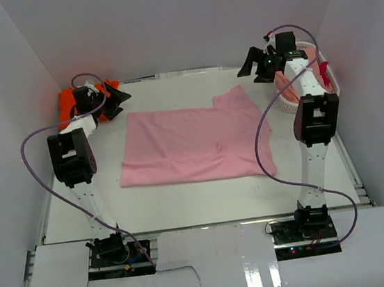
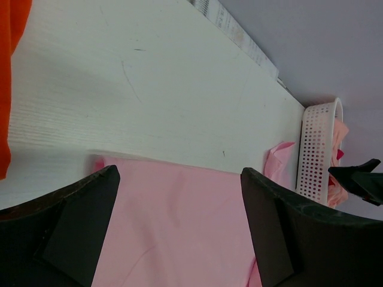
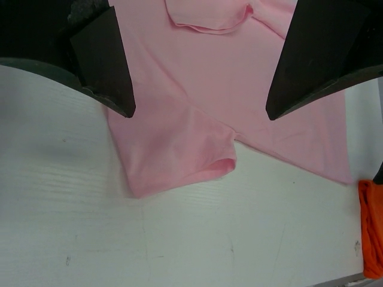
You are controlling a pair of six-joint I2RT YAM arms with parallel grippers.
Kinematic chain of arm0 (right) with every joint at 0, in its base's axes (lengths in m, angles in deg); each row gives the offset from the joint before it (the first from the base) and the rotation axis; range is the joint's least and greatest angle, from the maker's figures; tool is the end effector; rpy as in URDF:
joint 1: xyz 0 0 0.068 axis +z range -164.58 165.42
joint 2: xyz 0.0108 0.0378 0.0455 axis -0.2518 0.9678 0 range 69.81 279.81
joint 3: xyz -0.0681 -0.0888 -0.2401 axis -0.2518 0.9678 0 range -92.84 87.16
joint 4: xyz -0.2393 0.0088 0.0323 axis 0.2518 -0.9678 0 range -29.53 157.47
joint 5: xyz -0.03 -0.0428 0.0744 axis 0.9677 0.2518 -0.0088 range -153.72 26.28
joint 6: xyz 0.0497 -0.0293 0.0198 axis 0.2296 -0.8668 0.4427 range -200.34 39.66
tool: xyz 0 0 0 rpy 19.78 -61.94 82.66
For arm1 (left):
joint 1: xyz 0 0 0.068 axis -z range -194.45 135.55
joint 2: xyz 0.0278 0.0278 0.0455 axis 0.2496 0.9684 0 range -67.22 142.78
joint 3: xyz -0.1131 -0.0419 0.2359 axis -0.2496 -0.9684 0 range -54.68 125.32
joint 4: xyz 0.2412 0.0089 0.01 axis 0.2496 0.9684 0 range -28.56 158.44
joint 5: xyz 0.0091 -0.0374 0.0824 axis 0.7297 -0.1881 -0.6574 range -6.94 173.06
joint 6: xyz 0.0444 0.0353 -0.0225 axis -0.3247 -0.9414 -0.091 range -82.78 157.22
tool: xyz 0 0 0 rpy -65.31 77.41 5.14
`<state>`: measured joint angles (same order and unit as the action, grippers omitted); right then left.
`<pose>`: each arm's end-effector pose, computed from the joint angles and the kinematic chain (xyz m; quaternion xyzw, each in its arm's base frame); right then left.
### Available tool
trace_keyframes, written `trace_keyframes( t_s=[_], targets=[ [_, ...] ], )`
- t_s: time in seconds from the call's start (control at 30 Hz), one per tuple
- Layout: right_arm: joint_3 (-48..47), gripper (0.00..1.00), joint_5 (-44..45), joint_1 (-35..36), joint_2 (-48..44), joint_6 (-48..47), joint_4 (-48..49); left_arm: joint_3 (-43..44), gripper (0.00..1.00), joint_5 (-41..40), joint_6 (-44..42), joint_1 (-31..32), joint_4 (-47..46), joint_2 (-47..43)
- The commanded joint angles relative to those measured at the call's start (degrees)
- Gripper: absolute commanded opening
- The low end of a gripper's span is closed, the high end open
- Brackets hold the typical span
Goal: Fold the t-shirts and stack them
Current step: Grap the side of the flattened tshirt furthest away from the robot with both arms
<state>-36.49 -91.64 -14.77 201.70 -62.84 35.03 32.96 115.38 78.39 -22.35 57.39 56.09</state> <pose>0.5075 0.0196 0.2567 0.0361 0.8870 0.2777 0.3673 0.4719 0.0408 0.1866 -0.2247 0.8192 -0.3669 0.3793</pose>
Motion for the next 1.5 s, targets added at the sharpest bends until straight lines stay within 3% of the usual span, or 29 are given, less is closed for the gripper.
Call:
trace_keyframes(
  t_s=[0.0, 0.1, 0.17, 0.5, 0.93, 1.03, 1.13, 1.47],
  targets=[
    [-2.1, 0.97, -4.2, 0.0, 2.1, -0.7, 3.0, 3.9, 0.94, 3.1, -0.1, -0.4, 1.9, 0.3],
    [-1.2, 1.00, -6.0, 0.1, 3.2, -1.5, 6.1, 3.9, 0.93, 3.0, -0.4, -0.8, 1.9, 0.5],
    [-0.2, 0.93, -5.6, 0.1, 3.7, -1.9, 7.5, 3.9, 0.93, 2.8, -1.3, -1.0, 2.3, 0.5],
    [-0.3, 0.81, -4.6, 0.1, 7.7, 0.3, 11.4, 3.6, 0.90, 0.2, -3.0, -1.1, 3.7, 0.9],
    [2.0, 0.92, -2.8, 2.1, 10.7, -2.3, 22.8, 1.7, 0.89, 1.0, -3.3, -1.1, 1.9, 1.7],
    [-0.2, 0.88, -2.7, 2.1, 12.4, -2.1, 23.3, 1.7, 0.89, 1.0, -3.5, -1.1, 1.4, 2.0],
    [-2.5, 0.75, -2.3, 2.3, 14.6, -1.3, 22.6, 1.8, 0.89, 1.1, -3.6, -1.1, 1.3, 2.4],
    [-1.8, 0.71, 0.8, 2.6, 15.0, -2.2, 22.5, 2.1, 0.89, 0.9, -3.8, -1.2, 1.3, 2.8]
  ],
)
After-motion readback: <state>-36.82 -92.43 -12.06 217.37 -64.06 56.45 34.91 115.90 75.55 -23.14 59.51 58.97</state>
